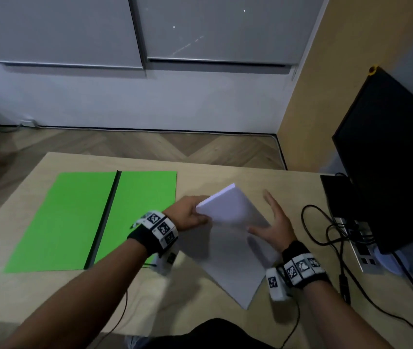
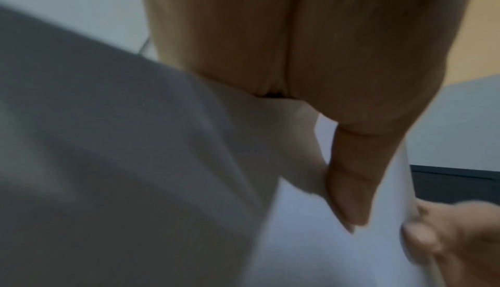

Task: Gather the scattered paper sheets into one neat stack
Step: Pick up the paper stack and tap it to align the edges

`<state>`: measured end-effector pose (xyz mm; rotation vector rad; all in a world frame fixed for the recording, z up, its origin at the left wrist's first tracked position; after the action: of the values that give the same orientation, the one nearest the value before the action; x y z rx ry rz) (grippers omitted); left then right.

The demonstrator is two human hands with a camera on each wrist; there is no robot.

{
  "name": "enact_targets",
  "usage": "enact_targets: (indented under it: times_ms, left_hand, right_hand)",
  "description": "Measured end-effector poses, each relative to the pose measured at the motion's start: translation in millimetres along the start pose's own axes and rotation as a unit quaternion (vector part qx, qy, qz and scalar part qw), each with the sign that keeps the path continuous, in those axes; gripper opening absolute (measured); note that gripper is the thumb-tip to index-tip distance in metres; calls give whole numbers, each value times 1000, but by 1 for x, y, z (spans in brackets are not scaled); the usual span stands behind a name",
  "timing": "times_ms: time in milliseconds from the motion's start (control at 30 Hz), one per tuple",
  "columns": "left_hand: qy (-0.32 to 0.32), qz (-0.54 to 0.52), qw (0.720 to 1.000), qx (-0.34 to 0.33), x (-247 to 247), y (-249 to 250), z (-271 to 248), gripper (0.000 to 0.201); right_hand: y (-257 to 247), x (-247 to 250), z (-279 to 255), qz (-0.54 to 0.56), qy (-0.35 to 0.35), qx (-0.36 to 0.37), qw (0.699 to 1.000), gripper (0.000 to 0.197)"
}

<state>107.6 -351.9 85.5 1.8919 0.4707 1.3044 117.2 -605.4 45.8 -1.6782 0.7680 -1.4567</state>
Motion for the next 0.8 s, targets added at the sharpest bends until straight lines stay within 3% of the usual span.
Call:
enact_targets:
  times_ms: [67, 167, 333, 533, 600, 700, 733, 800]
  left_hand:
    - [-44, 10, 999, -26, 10, 29, 6, 36]
    - [-88, 46, 994, -55, 16, 59, 13, 36]
    - [-76, 101, 992, -26, 30, 62, 19, 34]
    - [-55, 117, 992, -15, 39, 68, 19, 32]
    - [13, 167, 986, -26, 57, 80, 16, 25]
    - [220, 236, 947, 1, 108, 78, -4, 36]
    - [284, 195, 939, 4, 118, 69, -14, 37]
    - [325, -68, 943, -27, 109, 45, -22, 38]
  right_hand:
    - [-41, -2, 8, 80, -65, 45, 994, 81]
    - [-71, -14, 11, 155, -128, 24, 979, 54]
    - [-67, -16, 7, 213, -18, -27, 976, 44]
    - [-75, -17, 2, 182, 22, -36, 982, 18]
    - [-76, -6, 2, 191, 63, -30, 979, 15]
    - [-69, 16, -2, 260, 138, -29, 955, 12]
    - [-67, 23, -4, 284, 156, -25, 946, 11]
    - [-66, 29, -7, 310, 172, -16, 935, 11]
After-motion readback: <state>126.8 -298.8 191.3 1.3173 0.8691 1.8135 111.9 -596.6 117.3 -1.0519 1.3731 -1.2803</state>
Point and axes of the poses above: each hand's wrist, its own z-axis towards the middle knuckle, its own x-axis out of the back of the hand, y = z × x, the point moved 9 cm from there along z, towards the middle knuckle, and after that the axes turned 3 degrees about -y, right-handed, at the moved point
